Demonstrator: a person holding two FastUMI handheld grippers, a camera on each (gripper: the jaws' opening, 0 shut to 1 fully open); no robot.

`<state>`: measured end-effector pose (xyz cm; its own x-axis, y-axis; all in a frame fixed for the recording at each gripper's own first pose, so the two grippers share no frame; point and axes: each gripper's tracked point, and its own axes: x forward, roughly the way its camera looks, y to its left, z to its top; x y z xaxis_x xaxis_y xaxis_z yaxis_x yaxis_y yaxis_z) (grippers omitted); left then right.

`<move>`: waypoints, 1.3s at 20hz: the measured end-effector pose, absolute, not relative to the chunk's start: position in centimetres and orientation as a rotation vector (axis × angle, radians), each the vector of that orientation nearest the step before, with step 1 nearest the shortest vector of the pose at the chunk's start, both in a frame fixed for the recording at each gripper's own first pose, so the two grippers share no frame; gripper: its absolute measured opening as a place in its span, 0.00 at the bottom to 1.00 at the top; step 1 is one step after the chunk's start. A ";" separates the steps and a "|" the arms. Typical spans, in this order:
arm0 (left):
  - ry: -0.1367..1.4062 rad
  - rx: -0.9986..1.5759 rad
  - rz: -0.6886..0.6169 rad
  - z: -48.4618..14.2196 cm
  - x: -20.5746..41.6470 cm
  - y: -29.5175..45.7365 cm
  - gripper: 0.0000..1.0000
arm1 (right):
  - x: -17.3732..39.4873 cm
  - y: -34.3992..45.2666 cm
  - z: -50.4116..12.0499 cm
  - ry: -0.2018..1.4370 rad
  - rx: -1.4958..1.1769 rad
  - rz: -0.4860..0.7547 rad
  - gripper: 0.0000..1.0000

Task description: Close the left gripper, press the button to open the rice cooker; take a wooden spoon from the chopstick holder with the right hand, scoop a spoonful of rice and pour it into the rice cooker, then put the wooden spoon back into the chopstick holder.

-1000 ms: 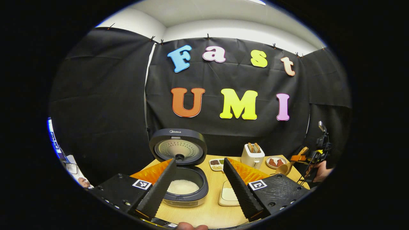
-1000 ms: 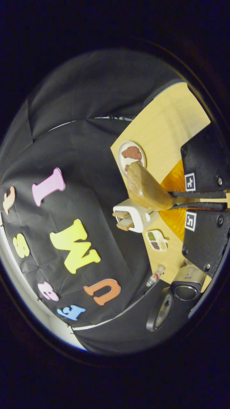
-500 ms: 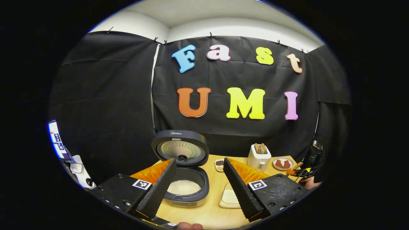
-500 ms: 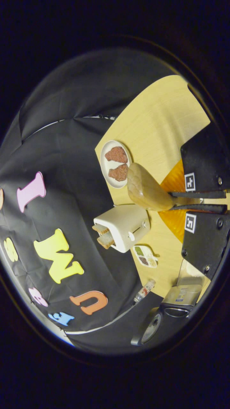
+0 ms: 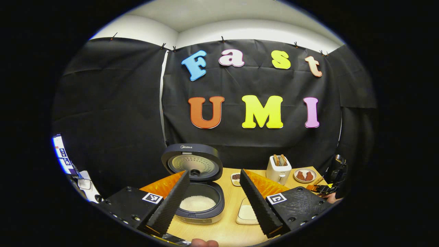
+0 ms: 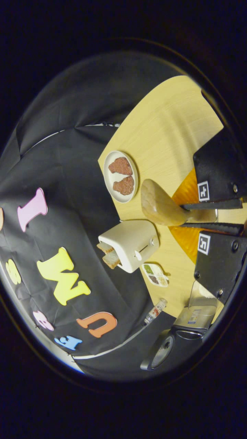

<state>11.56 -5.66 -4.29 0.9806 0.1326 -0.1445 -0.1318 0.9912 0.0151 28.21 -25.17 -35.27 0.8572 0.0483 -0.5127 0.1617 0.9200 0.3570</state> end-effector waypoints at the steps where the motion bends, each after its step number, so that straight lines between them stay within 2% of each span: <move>1: 0.145 0.002 0.129 -4.1 11.6 -5.8 0.95 | 28.2 -25.6 -34.5 0.526 0.378 -0.072 0.25; 4: 0.123 -0.003 0.111 -3.2 12.0 -6.2 0.95 | 28.0 -26.5 -31.6 0.468 0.275 -0.091 0.58; 5: 0.115 -0.006 0.110 -2.8 12.1 -6.1 0.95 | 27.8 -26.9 -30.5 0.450 0.232 -0.101 0.65; 6: 0.108 -0.012 0.109 -2.5 12.4 -6.0 0.95 | 27.5 -26.9 -29.4 0.430 0.197 -0.104 0.80; 7: 0.108 -0.024 0.108 -2.3 12.6 -5.8 0.95 | 27.3 -26.9 -28.1 0.408 0.163 -0.105 0.84; 9: 0.099 -0.044 0.112 -1.6 13.1 -5.4 0.95 | 26.8 -26.6 -25.1 0.354 0.097 -0.094 0.83; 11: 0.074 -0.043 0.111 -0.5 13.6 -5.0 0.95 | 26.0 -26.1 -22.1 0.297 0.024 -0.082 1.00; 14: 0.054 -0.016 0.114 0.8 15.0 -3.4 0.94 | 24.7 -25.2 -18.1 0.218 -0.058 -0.070 0.98; 18: 0.074 0.000 0.163 0.8 17.8 0.6 0.95 | 22.8 -23.8 -13.5 0.148 -0.088 -0.067 1.00; 19: 0.091 -0.005 0.172 0.4 18.7 1.6 0.95 | 22.2 -23.7 -12.3 0.128 -0.105 -0.074 0.98; 23: 0.121 -0.027 0.170 0.0 22.4 4.5 0.95 | 19.4 -23.4 -8.6 0.069 -0.140 -0.128 1.00; 26: 0.155 -0.043 0.161 -0.6 25.7 6.2 0.95 | 17.0 -23.4 -8.0 0.074 -0.129 -0.159 0.99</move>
<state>25.70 6.22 -0.63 0.9752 0.1564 -0.1567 -0.1631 0.9861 -0.0304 17.05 -23.42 -8.02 0.9846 -0.1628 -0.0636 0.1533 0.9791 -0.1339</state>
